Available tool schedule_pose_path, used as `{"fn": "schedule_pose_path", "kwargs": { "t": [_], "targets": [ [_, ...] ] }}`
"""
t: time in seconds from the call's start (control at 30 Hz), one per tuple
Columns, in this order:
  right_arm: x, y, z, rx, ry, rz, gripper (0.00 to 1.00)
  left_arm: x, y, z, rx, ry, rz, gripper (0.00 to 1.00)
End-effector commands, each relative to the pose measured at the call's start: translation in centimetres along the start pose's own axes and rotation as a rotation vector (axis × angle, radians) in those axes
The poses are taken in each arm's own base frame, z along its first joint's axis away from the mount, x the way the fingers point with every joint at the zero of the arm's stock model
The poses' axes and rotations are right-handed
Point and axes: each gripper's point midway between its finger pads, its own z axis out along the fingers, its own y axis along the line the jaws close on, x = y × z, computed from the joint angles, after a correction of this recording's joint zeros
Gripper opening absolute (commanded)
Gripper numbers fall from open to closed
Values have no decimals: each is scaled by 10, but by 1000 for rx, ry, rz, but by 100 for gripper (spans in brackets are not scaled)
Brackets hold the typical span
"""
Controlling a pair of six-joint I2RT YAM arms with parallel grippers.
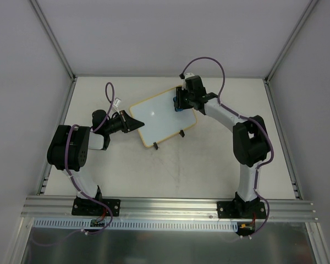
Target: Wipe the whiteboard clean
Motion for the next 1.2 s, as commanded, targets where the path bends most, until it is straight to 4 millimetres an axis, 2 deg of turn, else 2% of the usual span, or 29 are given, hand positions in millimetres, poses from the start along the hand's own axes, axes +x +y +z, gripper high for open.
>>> {"fn": "schedule_pose_path", "kwargs": {
  "t": [0.0,0.13,0.17,0.23,0.27,0.33,0.37,0.57,0.73,0.83,1.17],
  "targets": [
    [20,2,2,15,57,-24,0,-8,41,-5,-178,-77,21,0],
    [22,36,3,-20,51,-79,0,-9,40,-5,-177,-77,23,0],
    [26,53,3,-40,54,-104,0,-9,40,-5,-177,-77,23,0],
    [31,69,5,-54,58,-129,0,-8,40,-5,-176,-75,21,0],
    [37,85,4,-78,62,-150,0,-8,40,-5,-175,-76,22,0],
    [46,100,7,-98,78,-163,0,-9,40,-5,-175,-76,24,0],
    [52,114,7,-117,85,-180,0,-9,40,-5,-175,-76,24,0],
    [72,139,13,-124,105,-216,0,-9,40,-5,-174,-75,24,0],
    [72,130,13,-100,106,-207,0,-9,40,-4,-174,-76,25,0],
    [68,113,12,-86,108,-174,0,-9,40,-4,-173,-76,24,0],
    [49,27,0,25,98,-61,0,-10,41,-5,-181,-79,20,0]
  ]
}}
